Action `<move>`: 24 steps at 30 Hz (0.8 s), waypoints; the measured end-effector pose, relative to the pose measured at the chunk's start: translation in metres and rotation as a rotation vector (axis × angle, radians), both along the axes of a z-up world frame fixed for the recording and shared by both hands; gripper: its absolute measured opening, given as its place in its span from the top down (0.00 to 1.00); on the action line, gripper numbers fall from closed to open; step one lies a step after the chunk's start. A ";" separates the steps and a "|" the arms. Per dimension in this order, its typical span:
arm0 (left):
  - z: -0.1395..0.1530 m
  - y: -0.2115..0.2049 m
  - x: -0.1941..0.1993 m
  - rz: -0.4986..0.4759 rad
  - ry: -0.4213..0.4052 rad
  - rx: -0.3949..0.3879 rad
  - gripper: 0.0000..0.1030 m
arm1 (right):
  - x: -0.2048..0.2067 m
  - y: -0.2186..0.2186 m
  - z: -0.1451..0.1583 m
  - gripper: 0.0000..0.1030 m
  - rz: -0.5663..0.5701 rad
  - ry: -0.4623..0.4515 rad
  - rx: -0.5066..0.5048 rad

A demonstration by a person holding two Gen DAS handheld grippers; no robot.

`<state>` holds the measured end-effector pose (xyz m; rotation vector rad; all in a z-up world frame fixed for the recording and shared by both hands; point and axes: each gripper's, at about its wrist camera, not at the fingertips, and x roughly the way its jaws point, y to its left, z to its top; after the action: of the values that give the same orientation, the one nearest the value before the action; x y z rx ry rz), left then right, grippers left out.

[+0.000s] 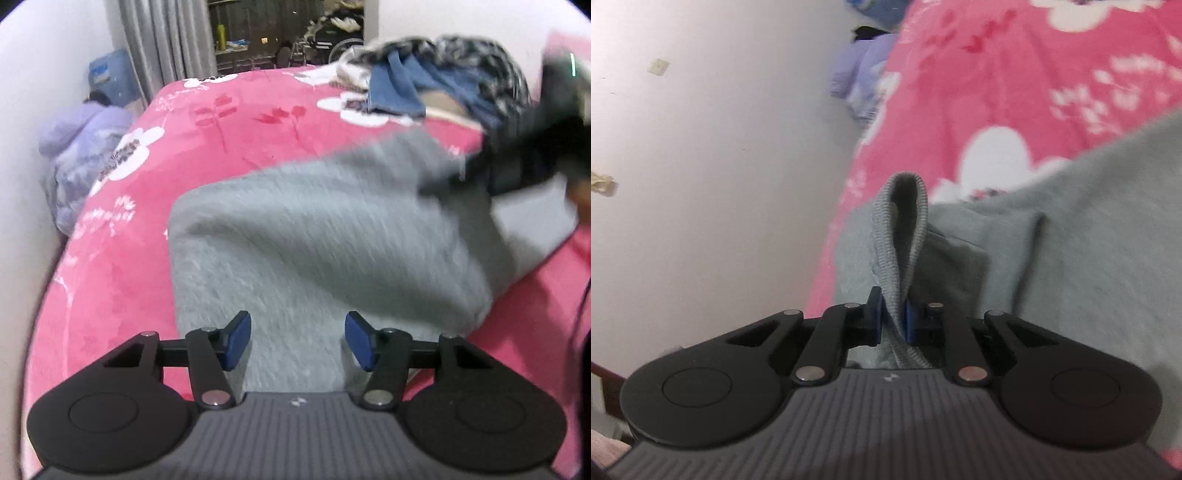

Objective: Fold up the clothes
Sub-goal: 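Grasp the grey sweatshirt cuff with the right gripper and hold it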

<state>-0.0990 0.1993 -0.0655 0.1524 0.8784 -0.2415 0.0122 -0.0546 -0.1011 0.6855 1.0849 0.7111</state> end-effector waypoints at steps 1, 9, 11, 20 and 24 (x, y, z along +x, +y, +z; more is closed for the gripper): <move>0.003 -0.002 0.003 0.001 -0.001 -0.022 0.44 | 0.001 -0.004 -0.011 0.90 -0.022 0.033 -0.027; -0.018 -0.074 0.040 -0.152 -0.025 0.061 0.43 | 0.008 -0.015 -0.025 0.78 -0.035 0.041 -0.088; -0.034 -0.095 0.041 -0.190 -0.010 0.163 0.45 | 0.007 -0.022 -0.018 0.72 -0.048 0.021 -0.108; -0.042 -0.098 0.035 -0.210 -0.019 0.174 0.44 | 0.019 -0.040 -0.042 0.21 -0.109 0.088 -0.009; -0.041 -0.096 0.037 -0.206 -0.021 0.163 0.43 | 0.016 -0.017 -0.037 0.21 -0.004 0.074 0.006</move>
<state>-0.0616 0.1034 -0.1069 0.3977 0.8618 -0.3596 0.0283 -0.0711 -0.1382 0.7239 1.1490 0.6906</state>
